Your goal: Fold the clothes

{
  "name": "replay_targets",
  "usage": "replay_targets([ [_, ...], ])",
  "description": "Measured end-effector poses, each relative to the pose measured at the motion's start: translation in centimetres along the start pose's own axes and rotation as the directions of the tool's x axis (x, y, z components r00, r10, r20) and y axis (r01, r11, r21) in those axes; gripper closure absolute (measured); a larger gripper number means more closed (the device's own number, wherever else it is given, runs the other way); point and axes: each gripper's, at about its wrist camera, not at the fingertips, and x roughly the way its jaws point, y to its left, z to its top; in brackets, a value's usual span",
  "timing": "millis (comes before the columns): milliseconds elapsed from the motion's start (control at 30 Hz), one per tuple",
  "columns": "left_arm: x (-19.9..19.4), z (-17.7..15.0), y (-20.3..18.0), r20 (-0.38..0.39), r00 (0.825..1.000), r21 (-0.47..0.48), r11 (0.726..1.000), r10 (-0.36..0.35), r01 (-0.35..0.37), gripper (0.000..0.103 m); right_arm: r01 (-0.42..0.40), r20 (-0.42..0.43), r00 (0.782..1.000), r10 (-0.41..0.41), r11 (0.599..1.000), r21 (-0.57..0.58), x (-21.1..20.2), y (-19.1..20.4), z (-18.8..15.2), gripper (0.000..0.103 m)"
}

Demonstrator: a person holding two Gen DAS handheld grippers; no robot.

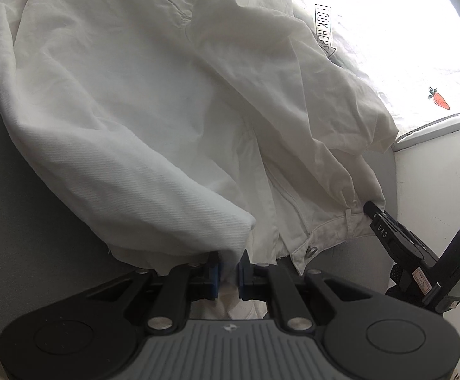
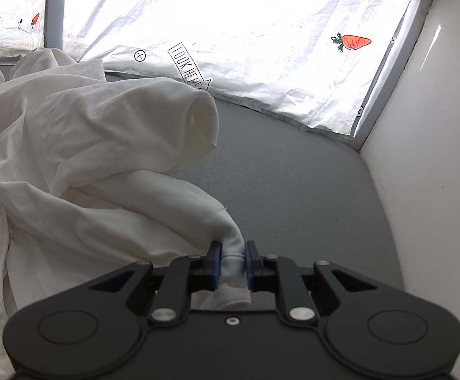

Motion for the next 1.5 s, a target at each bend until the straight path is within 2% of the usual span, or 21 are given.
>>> replay_targets([
  [300,4.9,3.4,-5.2,-0.097,0.991,0.110,0.989,-0.089,0.099,0.092,0.086,0.017,0.996,-0.086,0.996,-0.003,8.0,-6.2,5.7,0.087],
  [400,6.5,4.4,-5.9,-0.116,0.989,0.129,0.986,-0.092,0.107,0.092,0.086,-0.015,0.996,-0.085,0.995,0.042,10.5,-8.1,6.7,0.087],
  [533,7.3,5.1,-4.1,-0.147,0.985,0.098,0.990,-0.087,0.102,0.092,0.080,-0.062,0.995,-0.076,0.995,0.056,12.6,-8.6,6.0,0.084],
  [667,6.4,5.6,-0.6,-0.169,0.976,0.013,0.990,-0.134,0.138,0.091,0.095,-0.072,0.993,-0.090,0.994,0.058,13.0,-8.5,5.5,0.079],
  [700,6.1,5.6,0.1,-0.173,0.975,0.003,0.990,-0.140,0.143,0.088,0.097,-0.078,0.993,-0.092,0.993,0.073,13.0,-8.8,5.6,0.077],
  [767,5.3,5.5,1.0,-0.180,0.972,0.019,0.988,-0.150,0.156,0.087,0.110,-0.098,0.990,-0.099,0.988,0.107,12.7,-9.5,5.7,0.060],
  [867,3.7,6.0,2.0,-0.180,0.970,0.065,0.982,-0.166,0.180,0.081,0.109,-0.110,0.990,-0.089,0.975,0.192,10.8,-10.8,5.7,0.054],
  [1033,-0.1,5.0,4.3,-0.150,0.969,0.118,0.970,-0.196,0.214,0.072,0.107,-0.109,0.992,-0.068,0.912,0.395,5.0,-11.8,3.0,0.040],
  [1167,-4.6,3.5,5.7,-0.117,0.966,0.185,0.951,-0.230,0.249,0.069,0.101,-0.120,0.992,-0.045,0.853,0.512,0.6,-9.2,-0.1,0.037],
  [1233,-6.7,2.9,6.3,-0.083,0.975,0.236,0.947,-0.205,0.219,0.066,0.088,-0.125,0.992,-0.017,0.805,0.587,-1.3,-8.0,-2.1,0.037],
  [1333,-10.1,1.1,8.4,-0.024,0.991,0.291,0.947,-0.133,0.134,0.065,0.056,-0.119,0.992,0.037,0.723,0.688,-3.8,-5.7,-4.7,0.036],
  [1367,-10.7,0.7,8.6,-0.008,0.994,0.284,0.953,-0.106,0.104,0.065,0.050,-0.114,0.993,0.044,0.704,0.709,-4.6,-4.8,-5.4,0.036],
  [1433,-12.3,0.5,11.1,0.018,0.998,0.241,0.969,-0.059,0.053,0.065,0.044,-0.101,0.994,0.047,0.664,0.747,-6.2,-3.1,-6.6,0.036],
  [1500,-14.4,0.3,14.0,0.039,0.999,0.180,0.983,-0.036,0.029,0.065,0.030,-0.079,0.996,0.048,0.640,0.767,-7.9,-1.0,-7.4,0.026],
])
